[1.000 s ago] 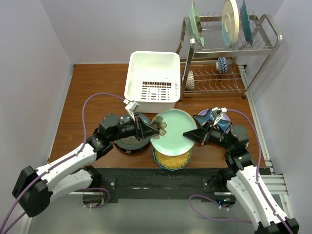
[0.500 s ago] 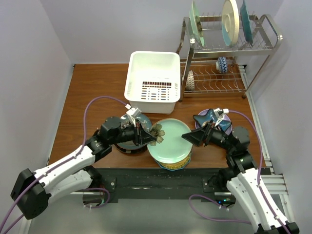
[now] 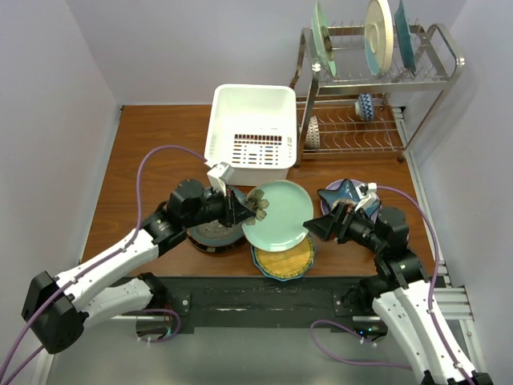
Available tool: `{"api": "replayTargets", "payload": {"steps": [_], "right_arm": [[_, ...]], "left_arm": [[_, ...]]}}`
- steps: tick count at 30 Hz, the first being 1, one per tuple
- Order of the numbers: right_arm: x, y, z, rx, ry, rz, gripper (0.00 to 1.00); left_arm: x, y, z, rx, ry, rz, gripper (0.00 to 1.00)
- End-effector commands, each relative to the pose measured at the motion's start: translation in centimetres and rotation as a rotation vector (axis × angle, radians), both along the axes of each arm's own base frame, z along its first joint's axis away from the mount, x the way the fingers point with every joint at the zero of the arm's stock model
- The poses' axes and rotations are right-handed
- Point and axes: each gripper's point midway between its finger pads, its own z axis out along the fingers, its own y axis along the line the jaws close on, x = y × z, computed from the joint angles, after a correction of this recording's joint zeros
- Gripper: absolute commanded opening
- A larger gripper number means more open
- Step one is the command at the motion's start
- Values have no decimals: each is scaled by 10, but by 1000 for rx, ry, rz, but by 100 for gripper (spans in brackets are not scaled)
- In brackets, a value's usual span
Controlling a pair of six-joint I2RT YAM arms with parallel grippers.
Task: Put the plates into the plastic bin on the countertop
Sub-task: Place the plate in the plastic bin.
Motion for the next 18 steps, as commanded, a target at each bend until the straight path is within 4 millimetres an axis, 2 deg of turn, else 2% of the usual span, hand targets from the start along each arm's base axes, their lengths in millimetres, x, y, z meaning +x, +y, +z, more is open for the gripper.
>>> {"api": "replayTargets", "payload": {"steps": [1, 2, 3, 8, 9, 11, 12, 18], "right_arm": [[2, -8, -21, -30, 76, -59, 99], [1, -7, -25, -28, 96, -61, 99], [1, -7, -30, -26, 104, -59, 99], [-1, -6, -34, -26, 107, -46, 99], [-1, -6, -36, -29, 112, -45, 99], [-2, -5, -37, -29, 116, -39, 99], [-2, -5, -38, -29, 121, -37, 99], [-3, -5, -46, -33, 135, -34, 99]], "left_arm": [[30, -9, 85, -105, -216, 46, 0], [38, -9, 83, -88, -210, 59, 0], [42, -9, 91, -80, -224, 67, 0], [72, -6, 95, -21, -195, 115, 0], [76, -6, 103, -29, -204, 119, 0], [89, -2, 105, -25, -201, 139, 0], [92, -2, 114, -37, -213, 137, 0], [124, 10, 133, -24, -210, 174, 0]]}}
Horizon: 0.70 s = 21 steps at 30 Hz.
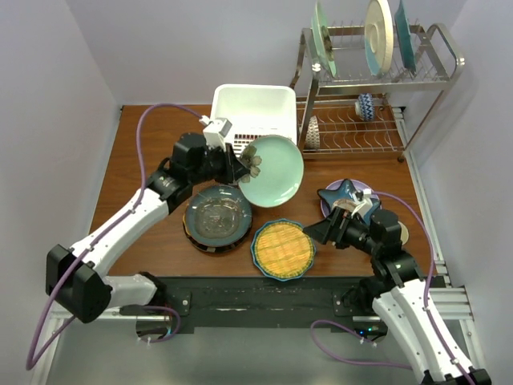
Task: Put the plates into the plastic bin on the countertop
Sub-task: Place the plate in the plastic bin.
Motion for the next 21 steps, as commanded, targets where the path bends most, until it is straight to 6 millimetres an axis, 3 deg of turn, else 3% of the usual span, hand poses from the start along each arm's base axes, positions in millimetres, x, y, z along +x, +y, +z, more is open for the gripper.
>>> {"api": "replayTargets", "payload": {"steps": [1, 5, 10, 11, 13, 14, 21], "right_arm": [[1, 1, -5, 6, 12, 2, 99], [2, 3, -8, 16, 16, 4, 99], [4, 5, -16, 18, 37, 13, 99], [4, 5, -17, 20, 38, 16, 99], [3, 7, -23, 27, 57, 23, 99], [2, 7, -26, 28, 61, 24, 99], [3, 8, -23, 34, 48, 32, 99]], "left_arm": [[30, -3, 84, -116, -178, -14, 0], [48, 5, 106, -117, -193, 11, 0], [78, 16, 117, -116, -185, 62, 0], [82, 18, 129, -124, -197, 66, 0], [95, 21, 128, -122, -185, 80, 0], [98, 21, 140, -134, -203, 83, 0], [124, 18, 151, -161, -209, 100, 0]]}}
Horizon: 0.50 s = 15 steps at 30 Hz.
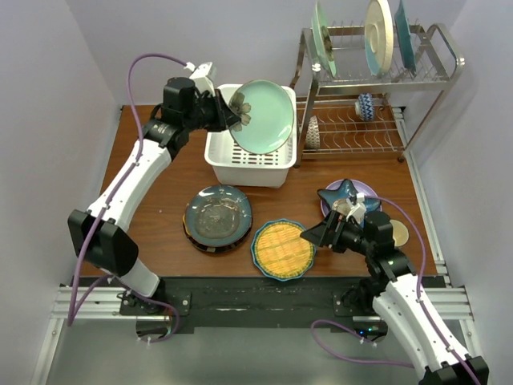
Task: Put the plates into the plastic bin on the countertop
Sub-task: Place the plate in the plastic bin.
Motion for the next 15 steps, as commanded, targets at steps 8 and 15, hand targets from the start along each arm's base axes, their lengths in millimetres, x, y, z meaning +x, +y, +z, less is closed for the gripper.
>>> {"api": "replayTargets", "payload": {"steps": [8, 15], "right_arm": [[2, 5, 9, 23, -45, 30, 99], [-2, 5, 5, 30, -36, 34, 99]], "left_arm": [[41, 5, 68, -95, -181, 56, 0], [69, 13, 44, -71, -144, 127, 0]]}}
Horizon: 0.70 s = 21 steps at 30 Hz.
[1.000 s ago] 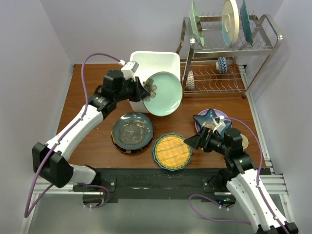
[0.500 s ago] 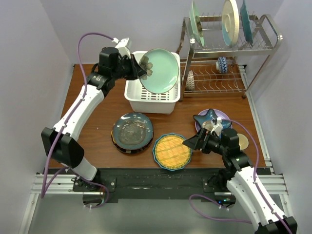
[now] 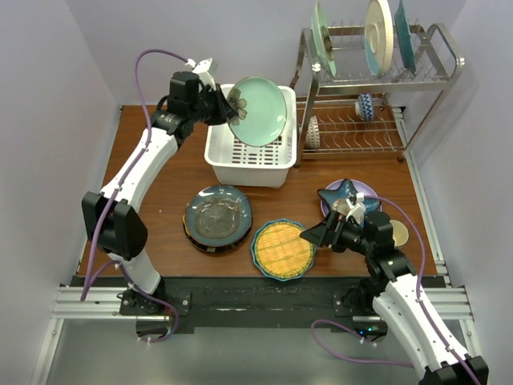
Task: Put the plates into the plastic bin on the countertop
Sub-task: Place the plate in the plastic bin.
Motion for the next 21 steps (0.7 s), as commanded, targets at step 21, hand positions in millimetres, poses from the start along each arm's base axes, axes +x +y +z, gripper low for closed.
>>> {"api": "replayTargets", "payload": {"steps": [21], "right_arm": [[-13, 1, -8, 27, 3, 24, 99]], "left_arm": [[80, -18, -48, 44, 68, -8, 0]]}}
